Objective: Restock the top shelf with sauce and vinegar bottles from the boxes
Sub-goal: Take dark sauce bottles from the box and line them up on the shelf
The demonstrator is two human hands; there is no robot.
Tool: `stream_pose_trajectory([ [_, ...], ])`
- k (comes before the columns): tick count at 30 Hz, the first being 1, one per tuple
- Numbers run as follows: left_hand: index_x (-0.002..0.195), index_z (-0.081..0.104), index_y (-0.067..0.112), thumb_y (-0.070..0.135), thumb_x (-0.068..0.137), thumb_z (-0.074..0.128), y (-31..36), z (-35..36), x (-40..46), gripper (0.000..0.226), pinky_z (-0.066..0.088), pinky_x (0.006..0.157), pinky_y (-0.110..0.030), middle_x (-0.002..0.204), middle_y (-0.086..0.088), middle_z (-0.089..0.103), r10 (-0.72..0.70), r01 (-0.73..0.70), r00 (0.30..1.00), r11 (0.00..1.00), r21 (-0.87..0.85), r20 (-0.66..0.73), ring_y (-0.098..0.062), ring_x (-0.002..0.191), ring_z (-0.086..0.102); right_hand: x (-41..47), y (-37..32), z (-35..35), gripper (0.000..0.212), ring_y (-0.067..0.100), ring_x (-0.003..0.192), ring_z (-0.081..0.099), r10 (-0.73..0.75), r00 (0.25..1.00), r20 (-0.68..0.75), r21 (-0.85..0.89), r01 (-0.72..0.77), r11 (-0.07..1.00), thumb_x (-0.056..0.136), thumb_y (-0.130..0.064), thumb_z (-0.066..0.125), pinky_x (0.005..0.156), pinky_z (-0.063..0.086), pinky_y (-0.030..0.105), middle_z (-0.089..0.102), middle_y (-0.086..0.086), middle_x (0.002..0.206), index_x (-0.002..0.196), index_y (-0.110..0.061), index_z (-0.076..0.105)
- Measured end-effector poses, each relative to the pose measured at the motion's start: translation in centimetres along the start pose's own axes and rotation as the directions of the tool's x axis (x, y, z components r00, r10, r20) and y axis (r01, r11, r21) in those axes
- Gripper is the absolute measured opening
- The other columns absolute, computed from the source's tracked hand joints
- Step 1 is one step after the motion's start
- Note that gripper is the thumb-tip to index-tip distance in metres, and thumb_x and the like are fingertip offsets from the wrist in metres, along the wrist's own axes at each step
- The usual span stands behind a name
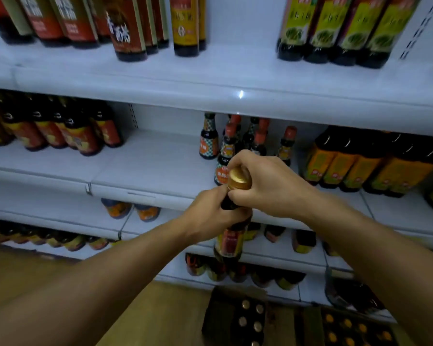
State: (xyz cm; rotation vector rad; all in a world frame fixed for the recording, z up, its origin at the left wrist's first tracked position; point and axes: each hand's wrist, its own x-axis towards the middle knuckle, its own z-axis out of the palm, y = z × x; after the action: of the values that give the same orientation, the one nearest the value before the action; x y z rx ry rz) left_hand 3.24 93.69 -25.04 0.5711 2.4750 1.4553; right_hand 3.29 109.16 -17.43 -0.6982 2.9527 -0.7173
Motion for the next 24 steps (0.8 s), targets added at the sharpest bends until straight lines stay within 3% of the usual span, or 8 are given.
stream_pose_trajectory([
  [3, 0.096, 0.063, 0.025, 0.049, 0.074, 0.062, 3.6, -2.5, 0.3, 0.032, 0.056, 0.076, -0.037, 0.092, 0.004, 0.07, 0.054, -0.054, 0.999, 0.999, -0.007, -0.009, -0.013, 0.088, 0.067, 0.3, -2.1, -3.8, 0.046, 0.005, 0.087, 0.058, 0.004, 0.997, -0.08, 0.03, -0.001, 1.0, 0.082, -0.035, 0.071, 0.065, 0.048, 0.017, 0.06, -0.01, 0.101, 0.122, -0.025, 0.051],
  [7, 0.101, 0.065, 0.024, 0.022, 0.091, 0.064, 8.3, -5.4, 0.6, 0.011, 0.055, 0.079, -0.026, 0.095, 0.005, 0.071, 0.165, -0.165, 0.986, 0.985, -0.056, -0.007, -0.007, 0.092, 0.067, 0.3, -4.6, -8.3, 0.047, 0.004, 0.09, 0.059, 0.008, 0.978, -0.209, 0.087, 0.01, 0.996, 0.081, -0.035, 0.072, 0.07, 0.049, 0.018, 0.059, -0.011, 0.102, 0.123, -0.026, 0.053],
  [9, 0.101, 0.065, 0.025, 0.024, 0.091, 0.064, 10.5, -6.5, 0.5, 0.011, 0.055, 0.086, -0.03, 0.096, 0.004, 0.071, 0.203, -0.203, 0.979, 0.977, -0.069, -0.004, -0.008, 0.095, 0.067, 0.2, -5.5, -10.1, 0.05, 0.004, 0.09, 0.06, 0.015, 0.965, -0.263, 0.123, 0.018, 0.992, 0.081, -0.034, 0.072, 0.07, 0.049, 0.019, 0.06, -0.011, 0.103, 0.126, -0.028, 0.053],
  [11, 0.105, 0.065, 0.021, 0.031, 0.088, 0.062, 12.5, -7.5, 0.8, 0.019, 0.055, 0.092, -0.043, 0.1, 0.0, 0.071, 0.232, -0.233, 0.973, 0.97, -0.067, -0.009, -0.014, 0.098, 0.068, 0.2, -6.3, -11.8, 0.053, 0.003, 0.087, 0.061, 0.014, 0.951, -0.309, 0.164, 0.039, 0.986, 0.08, -0.034, 0.073, 0.071, 0.05, 0.019, 0.061, -0.013, 0.101, 0.129, -0.029, 0.052],
  [15, 0.107, 0.062, 0.02, 0.038, 0.087, 0.058, 16.2, -8.8, 1.8, 0.028, 0.053, 0.092, -0.052, 0.102, -0.005, 0.071, 0.256, -0.258, 0.966, 0.965, -0.055, -0.044, -0.02, 0.1, 0.068, 0.5, -7.0, -15.0, 0.054, 0.004, 0.092, 0.062, 0.0, 0.913, -0.407, 0.229, 0.102, 0.968, 0.083, -0.035, 0.072, 0.078, 0.052, 0.019, 0.06, -0.014, 0.106, 0.132, -0.028, 0.051],
  [17, 0.109, 0.062, 0.019, 0.035, 0.091, 0.057, 17.6, -9.3, 2.3, 0.024, 0.053, 0.092, -0.052, 0.102, -0.004, 0.071, 0.27, -0.274, 0.961, 0.96, -0.065, -0.052, -0.02, 0.1, 0.068, 0.7, -7.2, -15.8, 0.055, 0.003, 0.097, 0.059, -0.022, 0.885, -0.465, 0.213, 0.136, 0.968, 0.086, -0.037, 0.07, 0.079, 0.049, 0.017, 0.058, -0.013, 0.112, 0.136, -0.028, 0.05],
  [21, 0.111, 0.064, 0.022, 0.026, 0.096, 0.056, 21.3, -10.3, 3.9, 0.017, 0.053, 0.096, -0.048, 0.103, 0.0, 0.073, 0.325, -0.329, 0.944, 0.942, -0.068, -0.065, -0.016, 0.101, 0.069, 0.7, -6.5, -17.4, 0.055, 0.011, 0.092, 0.063, -0.05, 0.807, -0.588, 0.217, 0.217, 0.952, 0.091, -0.041, 0.062, 0.08, 0.055, 0.028, 0.062, -0.008, 0.114, 0.142, -0.029, 0.044],
  [24, 0.123, 0.063, 0.025, 0.03, 0.097, 0.055, 24.1, -11.0, 5.2, 0.027, 0.053, 0.097, -0.041, 0.112, 0.003, 0.072, 0.348, -0.353, 0.935, 0.931, -0.095, -0.065, -0.013, 0.106, 0.068, 0.8, -4.9, -18.8, 0.054, 0.001, 0.094, 0.063, -0.014, 0.801, -0.599, 0.334, 0.266, 0.904, 0.096, -0.04, 0.054, 0.073, 0.055, 0.018, 0.063, -0.009, 0.113, 0.147, -0.027, 0.04],
])
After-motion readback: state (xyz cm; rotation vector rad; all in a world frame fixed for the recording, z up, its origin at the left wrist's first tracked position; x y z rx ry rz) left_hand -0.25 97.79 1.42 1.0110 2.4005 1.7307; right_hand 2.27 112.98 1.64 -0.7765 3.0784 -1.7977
